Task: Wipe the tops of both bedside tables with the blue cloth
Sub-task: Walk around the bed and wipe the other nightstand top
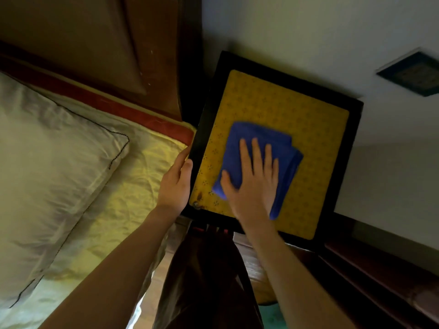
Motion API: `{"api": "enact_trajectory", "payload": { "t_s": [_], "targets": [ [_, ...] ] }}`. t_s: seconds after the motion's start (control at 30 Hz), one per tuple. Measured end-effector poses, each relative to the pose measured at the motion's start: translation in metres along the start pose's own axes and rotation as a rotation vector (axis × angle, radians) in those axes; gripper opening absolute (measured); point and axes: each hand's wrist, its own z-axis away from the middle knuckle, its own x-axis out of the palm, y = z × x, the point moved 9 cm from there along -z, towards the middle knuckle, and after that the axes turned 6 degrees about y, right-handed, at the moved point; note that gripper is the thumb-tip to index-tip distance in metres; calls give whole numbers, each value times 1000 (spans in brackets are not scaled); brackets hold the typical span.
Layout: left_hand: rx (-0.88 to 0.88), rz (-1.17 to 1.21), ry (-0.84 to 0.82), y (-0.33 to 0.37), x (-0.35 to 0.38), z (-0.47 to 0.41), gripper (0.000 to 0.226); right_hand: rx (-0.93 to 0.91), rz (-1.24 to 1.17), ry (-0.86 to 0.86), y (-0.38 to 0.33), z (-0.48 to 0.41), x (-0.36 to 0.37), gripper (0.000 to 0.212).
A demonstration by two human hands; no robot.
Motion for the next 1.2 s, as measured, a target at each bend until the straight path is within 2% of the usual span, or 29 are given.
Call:
{"api": "enact_trajectory", "payload": {
  "t_s": [0.1, 0.2, 0.3, 0.47, 0.6, 0.73, 0.97, 1.07, 1.2],
  "targets": [
    [13, -13, -1, -1, 1, -2, 38, -21, 35, -50, 9, 68, 11, 74],
    [26, -18, -5, -3, 2, -5, 38, -90, 40, -36, 13, 64, 15, 74],
    [47, -5, 1, -8, 2, -8, 38, -118, -10, 25, 16, 6, 6, 72],
    [51, -2, 1, -10, 3, -7, 38, 21, -41, 191, 34, -131, -15, 70],
    [49, 16, 4, -7, 2, -6, 38, 55, -44, 152, 46, -186, -26, 71],
    [21, 36, 28, -11, 1, -6, 36, 22, -47, 129, 42, -144, -27, 65],
    [36, -6, 22, -5, 2, -4, 37, 51, -9, -41, 50, 79, 7, 66],
    [32, 5, 29, -11, 2, -8, 39, 35, -23, -23, 56, 62, 8, 63],
    [46, 26, 33, -21, 1, -12, 49, 79, -39, 113, 66, -46, -10, 60]
  ]
}}
